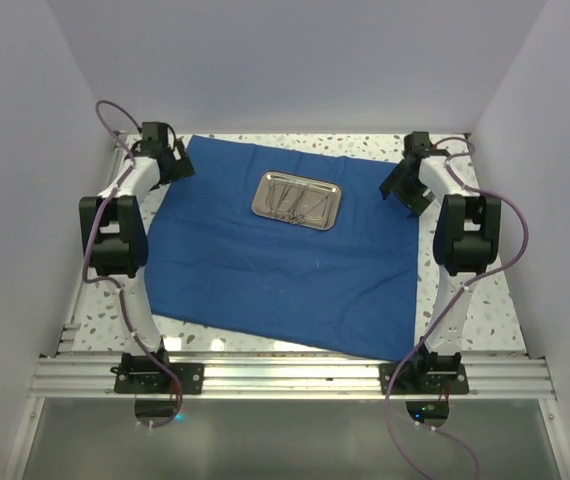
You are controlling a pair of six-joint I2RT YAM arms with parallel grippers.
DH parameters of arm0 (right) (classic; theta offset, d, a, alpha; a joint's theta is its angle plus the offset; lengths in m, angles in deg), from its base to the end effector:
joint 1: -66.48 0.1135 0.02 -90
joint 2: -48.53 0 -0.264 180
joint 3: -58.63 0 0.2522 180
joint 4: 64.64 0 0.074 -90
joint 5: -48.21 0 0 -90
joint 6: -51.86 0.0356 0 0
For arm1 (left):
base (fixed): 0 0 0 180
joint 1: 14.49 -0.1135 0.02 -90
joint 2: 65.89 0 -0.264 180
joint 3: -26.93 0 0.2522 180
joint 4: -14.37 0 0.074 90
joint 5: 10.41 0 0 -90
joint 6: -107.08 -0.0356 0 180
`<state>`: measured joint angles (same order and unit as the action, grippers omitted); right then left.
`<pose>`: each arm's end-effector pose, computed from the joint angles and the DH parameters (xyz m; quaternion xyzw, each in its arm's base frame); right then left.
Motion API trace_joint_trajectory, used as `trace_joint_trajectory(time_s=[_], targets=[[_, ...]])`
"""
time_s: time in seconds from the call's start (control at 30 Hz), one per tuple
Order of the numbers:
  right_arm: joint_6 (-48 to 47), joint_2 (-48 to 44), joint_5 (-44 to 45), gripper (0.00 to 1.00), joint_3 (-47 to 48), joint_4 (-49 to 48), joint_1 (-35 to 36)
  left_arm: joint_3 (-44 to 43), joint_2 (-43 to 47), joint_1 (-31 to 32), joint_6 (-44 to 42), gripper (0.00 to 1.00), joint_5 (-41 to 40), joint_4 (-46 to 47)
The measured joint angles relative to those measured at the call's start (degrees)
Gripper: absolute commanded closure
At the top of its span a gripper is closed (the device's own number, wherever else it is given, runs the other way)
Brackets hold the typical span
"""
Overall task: Open and lay out the surgical kit
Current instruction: Adjust the surgical kit at the center of the board.
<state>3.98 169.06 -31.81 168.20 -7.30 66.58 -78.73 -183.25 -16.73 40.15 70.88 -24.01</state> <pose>0.4420 -0.0054 0.1916 0.3661 0.9075 -0.0122 0.2057 0.4578 0.0233 0.2131 -0.2306 0.9088 0.0087 0.3477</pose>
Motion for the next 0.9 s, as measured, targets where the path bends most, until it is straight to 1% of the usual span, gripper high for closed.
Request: trace_joint_trajectory(time_s=[0.1, 0.17, 0.2, 0.23, 0.27, 0.3, 0.33, 0.37, 0.4, 0.43, 0.47, 0.5, 0.7, 0.77, 0.8, 0.87, 0.9], targets=[[0.07, 4.46, 0.57, 0.17, 4.46, 0.20, 0.00, -9.29, -8.52, -0.13, -0.20, 0.08, 0.81, -0.48], [0.02, 7.37, 0.63, 0.22, 7.13, 0.59, -0.26, -15.32, -14.78, -0.22, -0.28, 0.10, 1.38, -1.18], [-0.07, 8.39, 0.81, 0.26, 8.83, 2.05, -0.33, -17.86, -17.53, -0.26, -0.31, 0.14, 1.68, -1.73], [-0.11, 9.05, 0.83, 0.38, 10.19, 2.38, -0.44, -20.28, -19.56, -0.15, -1.09, 0.18, 0.48, -1.62], [-0.20, 9.70, 0.76, 0.44, 11.28, 2.43, -0.57, -22.18, -20.57, -0.37, -1.36, 0.24, 1.31, -2.10], [-0.20, 10.78, 0.79, 0.51, 12.59, 2.56, -0.74, -23.71, -21.42, -0.37, -1.25, 0.38, 1.60, -2.64], [-0.33, 11.76, 0.76, 0.62, 14.16, 3.67, -0.94, -24.65, -21.99, -0.42, -1.33, 0.45, 1.68, -3.17], [-0.48, 12.57, 0.52, 0.69, 15.50, 4.17, -1.05, -25.27, -22.32, -0.50, -1.55, 0.52, 2.12, -3.65], [-0.26, 13.46, 0.26, 0.74, 16.90, 4.57, -1.36, -25.42, -22.40, -0.50, -1.64, 0.74, 2.12, -3.96], [-0.31, 14.67, -0.33, 0.81, 18.86, 5.25, -1.62, -25.55, -22.45, -0.59, -1.33, 0.89, 2.16, -4.42], [-0.28, 16.04, -0.94, 0.98, 21.11, 5.84, -1.84, -25.57, -22.45, -0.72, -1.40, 1.00, 2.25, -4.96], [-0.50, 17.27, -1.75, 1.00, 23.10, 5.97, -2.08, -25.64, -22.45, -0.90, -1.38, 1.00, 2.60, -5.35], [-0.13, 25.83, -4.28, 1.00, 37.99, 6.73, -2.29, -25.42, -22.25, -1.90, -0.81, 1.00, 2.56, -5.90], [-0.13, 26.91, -4.46, 0.98, 39.87, 6.51, -2.29, -25.20, -22.03, -2.32, -0.31, 1.00, 2.58, -6.01], [-0.15, 26.95, -4.48, 0.83, 39.67, 6.32, -2.29, -25.20, -21.99, -2.51, -0.07, 0.84, 2.60, -6.23], [-0.07, 26.18, -5.09, 0.43, 38.25, 4.87, -2.34, -25.20, -21.86, -2.64, -0.07, 0.49, 2.64, -6.45], [-0.42, 25.07, -6.03, 0.22, 36.33, 2.86, -2.36, -25.20, -21.66, -2.69, 0.15, 0.26, 2.56, -6.56]])
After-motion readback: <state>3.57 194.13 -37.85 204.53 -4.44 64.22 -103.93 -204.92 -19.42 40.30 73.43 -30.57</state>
